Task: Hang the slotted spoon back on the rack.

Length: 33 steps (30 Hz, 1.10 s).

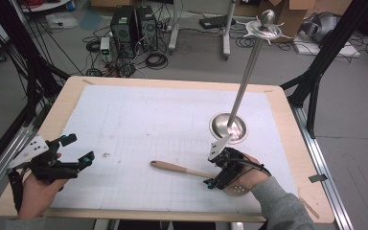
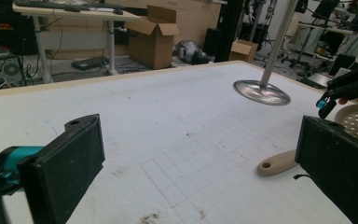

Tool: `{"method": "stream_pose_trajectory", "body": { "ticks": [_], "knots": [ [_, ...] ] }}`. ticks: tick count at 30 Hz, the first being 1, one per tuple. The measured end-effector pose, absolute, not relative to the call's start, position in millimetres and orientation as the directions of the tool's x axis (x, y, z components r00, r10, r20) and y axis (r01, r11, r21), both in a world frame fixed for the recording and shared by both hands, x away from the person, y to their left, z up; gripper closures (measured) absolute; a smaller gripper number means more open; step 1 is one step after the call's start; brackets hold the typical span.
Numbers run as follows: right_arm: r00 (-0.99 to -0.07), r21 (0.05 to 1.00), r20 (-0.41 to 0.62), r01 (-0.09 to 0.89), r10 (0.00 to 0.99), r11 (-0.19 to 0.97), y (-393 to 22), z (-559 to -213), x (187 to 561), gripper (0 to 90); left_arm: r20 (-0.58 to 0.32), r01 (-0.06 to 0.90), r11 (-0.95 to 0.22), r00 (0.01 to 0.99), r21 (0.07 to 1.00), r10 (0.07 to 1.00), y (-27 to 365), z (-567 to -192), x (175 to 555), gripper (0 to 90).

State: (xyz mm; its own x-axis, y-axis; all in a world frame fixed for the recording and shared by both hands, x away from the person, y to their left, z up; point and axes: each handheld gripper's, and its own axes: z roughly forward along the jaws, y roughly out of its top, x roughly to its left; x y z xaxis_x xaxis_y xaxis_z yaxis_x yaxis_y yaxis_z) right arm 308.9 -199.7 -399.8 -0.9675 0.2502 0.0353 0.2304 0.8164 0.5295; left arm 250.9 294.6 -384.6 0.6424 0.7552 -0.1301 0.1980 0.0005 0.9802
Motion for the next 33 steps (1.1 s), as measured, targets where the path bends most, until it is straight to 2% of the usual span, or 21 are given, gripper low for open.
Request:
{"method": "stream_pose_trajectory", "body": {
  "ticks": [13, 21, 33],
  "knots": [
    [-0.969, 0.454, 0.04, 0.235, 0.245, 0.859, -194, -408, 311, 32.2, -0.137, 0.197, 0.009, 0.646, 0.98, 0.751, 295, -384, 251, 1.8],
    [-0.971, 0.386, 0.028, 0.231, 0.239, 0.893, -191, -413, 310, 48.8, -0.137, 0.2, 0.007, 0.645, 0.98, 0.751, 295, -385, 251, 1.8],
    [-0.97, 0.373, 0.007, 0.228, 0.243, 0.899, -191, -412, 308, 72.8, -0.141, 0.205, 0.008, 0.644, 0.979, 0.752, 296, -386, 251, 1.8]
  ]
}}
